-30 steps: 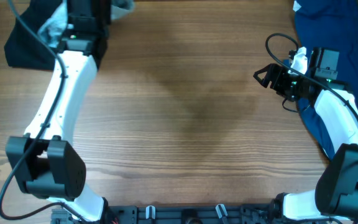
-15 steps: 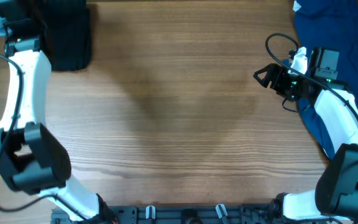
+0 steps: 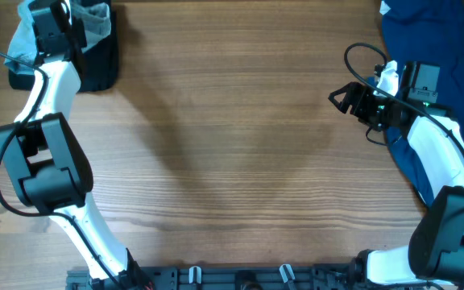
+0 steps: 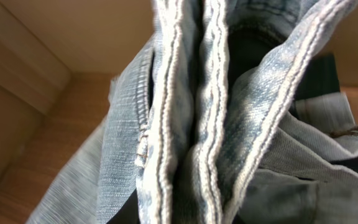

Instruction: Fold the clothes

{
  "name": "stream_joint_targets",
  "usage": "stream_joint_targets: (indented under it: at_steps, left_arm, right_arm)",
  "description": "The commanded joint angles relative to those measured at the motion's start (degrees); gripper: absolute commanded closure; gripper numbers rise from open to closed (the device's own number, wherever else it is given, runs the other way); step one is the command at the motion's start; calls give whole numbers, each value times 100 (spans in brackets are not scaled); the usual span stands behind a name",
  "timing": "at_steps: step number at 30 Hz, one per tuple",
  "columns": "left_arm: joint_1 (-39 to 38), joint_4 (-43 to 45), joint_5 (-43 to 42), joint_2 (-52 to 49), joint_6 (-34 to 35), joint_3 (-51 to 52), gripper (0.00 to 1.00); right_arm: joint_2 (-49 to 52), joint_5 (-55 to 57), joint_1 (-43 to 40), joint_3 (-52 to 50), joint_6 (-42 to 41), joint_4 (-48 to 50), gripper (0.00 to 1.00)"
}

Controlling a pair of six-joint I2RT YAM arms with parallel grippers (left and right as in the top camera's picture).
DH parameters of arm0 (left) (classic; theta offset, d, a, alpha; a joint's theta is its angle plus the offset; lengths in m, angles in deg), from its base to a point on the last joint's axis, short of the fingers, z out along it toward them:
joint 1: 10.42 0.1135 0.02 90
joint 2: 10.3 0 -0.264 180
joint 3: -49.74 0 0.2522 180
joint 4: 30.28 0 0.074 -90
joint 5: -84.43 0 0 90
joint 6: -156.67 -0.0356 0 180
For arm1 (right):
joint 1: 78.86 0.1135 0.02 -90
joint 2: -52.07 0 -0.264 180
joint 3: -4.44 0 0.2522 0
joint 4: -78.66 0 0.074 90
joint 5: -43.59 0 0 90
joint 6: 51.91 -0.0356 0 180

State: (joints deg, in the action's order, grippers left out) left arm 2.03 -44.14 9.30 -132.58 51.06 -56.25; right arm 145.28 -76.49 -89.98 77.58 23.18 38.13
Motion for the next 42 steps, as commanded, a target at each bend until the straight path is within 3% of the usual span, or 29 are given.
stream_joint_targets:
  at_steps: [1, 2, 3, 4, 5, 6, 8, 15, 18, 23, 28, 33, 42]
  left_arm:
    - [83, -247, -120, 20, -68, -219, 96]
    - [79, -310, -289, 20, -68, -219, 89]
    - [63, -372, -437, 20, -66, -219, 73]
    - [42, -457, -619, 20, -66, -219, 40]
    - [17, -516, -743, 20, -61, -219, 19]
    - [-28, -599, -883, 20, -44, -219, 9]
    - [-133, -704, -1176, 20, -44, -219, 2]
    - [-660, -758, -1180, 37, -35, -219, 0]
    - [-748, -796, -1067, 146, 269, -219, 0]
    - [-632, -772, -1051, 557, 868, -219, 0]
    - [-323, -507, -1082, 634, 1036, -219, 0]
    - [63, -138, -1991, 514, 1147, -219, 2]
    - [190, 1158, -2677, -754, 1290, -219, 0]
  right_arm:
    - [2, 11, 35, 7, -33, 76, 15]
    - [2, 11, 35, 7, -48, 81, 15]
    - [2, 13, 35, 7, -85, 81, 15]
    - [2, 11, 35, 7, -98, 79, 15]
    - [2, 13, 35, 7, -103, 79, 15]
    - [2, 13, 35, 7, -116, 79, 15]
    - [2, 15, 35, 7, -168, 87, 15]
    - [2, 13, 35, 7, -219, 55, 15]
    - [2, 13, 35, 7, -212, 22, 15]
    - [2, 15, 35, 7, -195, 33, 15]
    - [4, 35, 37, 7, -199, 46, 16]
    - [7, 33, 39, 7, -208, 98, 15]
    - [7, 33, 39, 7, -330, 122, 21]
